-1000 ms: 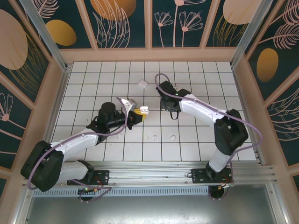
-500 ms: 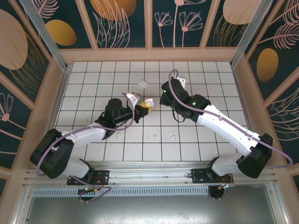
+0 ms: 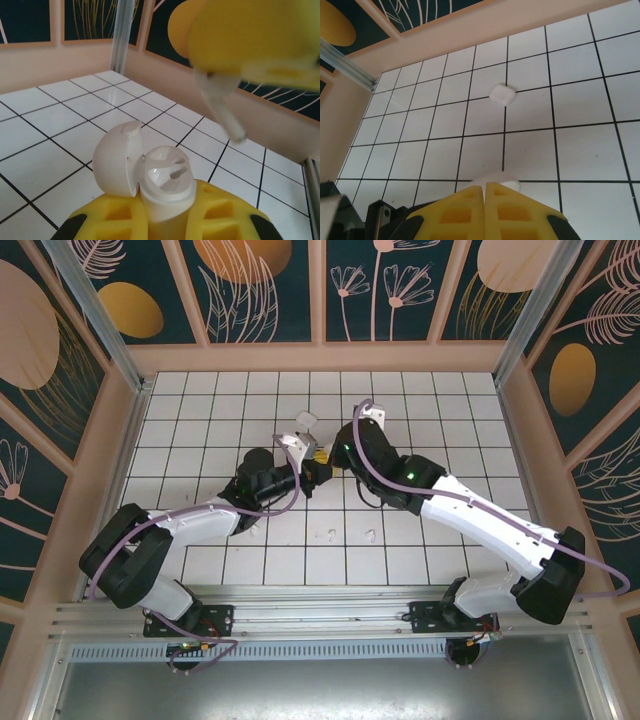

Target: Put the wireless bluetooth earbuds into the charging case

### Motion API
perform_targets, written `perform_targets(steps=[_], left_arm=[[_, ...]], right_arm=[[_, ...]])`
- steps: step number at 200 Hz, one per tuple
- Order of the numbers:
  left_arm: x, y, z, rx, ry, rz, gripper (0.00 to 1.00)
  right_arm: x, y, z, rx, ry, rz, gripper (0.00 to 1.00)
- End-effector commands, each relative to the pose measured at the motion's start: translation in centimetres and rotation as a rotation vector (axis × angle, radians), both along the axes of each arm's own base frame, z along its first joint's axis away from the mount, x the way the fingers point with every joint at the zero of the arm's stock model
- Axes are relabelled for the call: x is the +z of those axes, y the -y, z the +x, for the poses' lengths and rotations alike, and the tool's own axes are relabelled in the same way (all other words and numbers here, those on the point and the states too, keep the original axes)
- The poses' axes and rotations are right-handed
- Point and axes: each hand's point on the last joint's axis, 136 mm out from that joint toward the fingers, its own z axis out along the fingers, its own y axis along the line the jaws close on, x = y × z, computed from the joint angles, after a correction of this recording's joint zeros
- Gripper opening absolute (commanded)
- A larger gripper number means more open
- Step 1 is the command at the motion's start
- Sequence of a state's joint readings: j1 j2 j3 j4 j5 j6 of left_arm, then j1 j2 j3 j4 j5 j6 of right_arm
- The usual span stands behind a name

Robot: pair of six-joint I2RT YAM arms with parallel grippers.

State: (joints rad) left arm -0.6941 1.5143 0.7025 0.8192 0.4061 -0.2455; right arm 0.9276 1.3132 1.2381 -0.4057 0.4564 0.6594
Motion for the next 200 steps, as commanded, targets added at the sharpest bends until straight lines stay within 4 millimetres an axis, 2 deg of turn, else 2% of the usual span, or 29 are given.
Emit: perform_targets(steps=[1,37,86,131,200], left_arm=[[2.6,0.5,0.3,-0.004,0.041,-0.068,0.00],[2.9,0.6,0.2,-0.015,0.038,-0.075,0.00],[2.3,0.9,0.0,-0.034,0.017,-0.070,0.00],[2.8,0.9,-0.3,-0.049,0.016,-0.084,0.00],[3.9,1.0,-0.5,-0.064,0.014,-0.106,0.00]], right_arm=[[1.6,0.0,-0.1,0.004,0.075,0.045,0.03],[1.4,-0.3,0.0,0.023,0.093,0.035,0.03],[2.7,-0.5,0.0,0.041,0.154,0.036,0.03],[2.9,-0.5,0.3,0.056,0.203,-0.022,0.03],[1.2,-1.2,0.2,0.092,0.176,-0.049,0.03]])
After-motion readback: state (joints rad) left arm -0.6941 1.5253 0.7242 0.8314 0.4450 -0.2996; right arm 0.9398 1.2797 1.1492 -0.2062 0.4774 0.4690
